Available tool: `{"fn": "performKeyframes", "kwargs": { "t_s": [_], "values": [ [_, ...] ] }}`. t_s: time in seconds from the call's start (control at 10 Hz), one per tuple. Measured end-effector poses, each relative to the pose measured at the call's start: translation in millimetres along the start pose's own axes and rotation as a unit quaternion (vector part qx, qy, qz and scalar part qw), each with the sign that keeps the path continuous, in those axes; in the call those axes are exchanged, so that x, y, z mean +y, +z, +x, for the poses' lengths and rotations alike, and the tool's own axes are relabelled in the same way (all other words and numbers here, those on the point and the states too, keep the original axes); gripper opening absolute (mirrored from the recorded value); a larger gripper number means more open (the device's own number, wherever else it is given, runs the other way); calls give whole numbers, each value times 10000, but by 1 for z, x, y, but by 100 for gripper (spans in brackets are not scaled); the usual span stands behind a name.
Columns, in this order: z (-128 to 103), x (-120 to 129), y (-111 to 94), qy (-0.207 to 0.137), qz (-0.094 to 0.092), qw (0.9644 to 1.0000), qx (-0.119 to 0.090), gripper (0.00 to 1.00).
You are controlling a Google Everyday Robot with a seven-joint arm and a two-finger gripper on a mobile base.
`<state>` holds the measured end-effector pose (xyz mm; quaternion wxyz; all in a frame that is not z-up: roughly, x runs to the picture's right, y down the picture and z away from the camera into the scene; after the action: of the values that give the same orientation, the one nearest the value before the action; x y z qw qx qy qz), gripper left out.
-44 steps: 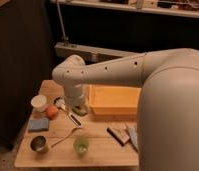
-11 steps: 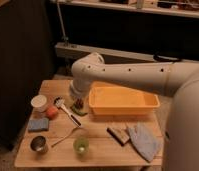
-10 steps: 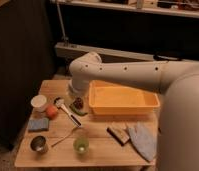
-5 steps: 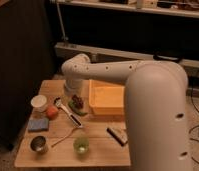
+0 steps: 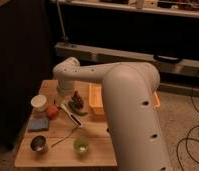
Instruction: Place brush in tray
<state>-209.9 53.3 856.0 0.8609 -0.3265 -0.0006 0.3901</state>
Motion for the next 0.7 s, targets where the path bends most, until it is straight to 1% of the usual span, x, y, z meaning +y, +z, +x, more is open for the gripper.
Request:
{"fn": "performKeyframes", "kwargs": {
  "t_s": [0.2,0.3,0.4,0.7],
  "values": [
    [-5,6,6,-143,-106,9998,-14,65],
    [-8,13,10,-222,-132,9997,19,65],
    [-8,19,12,-278,-137,9995,59,65],
    [-5,25,14,-342,-83,9992,178,65]
  ]
}}
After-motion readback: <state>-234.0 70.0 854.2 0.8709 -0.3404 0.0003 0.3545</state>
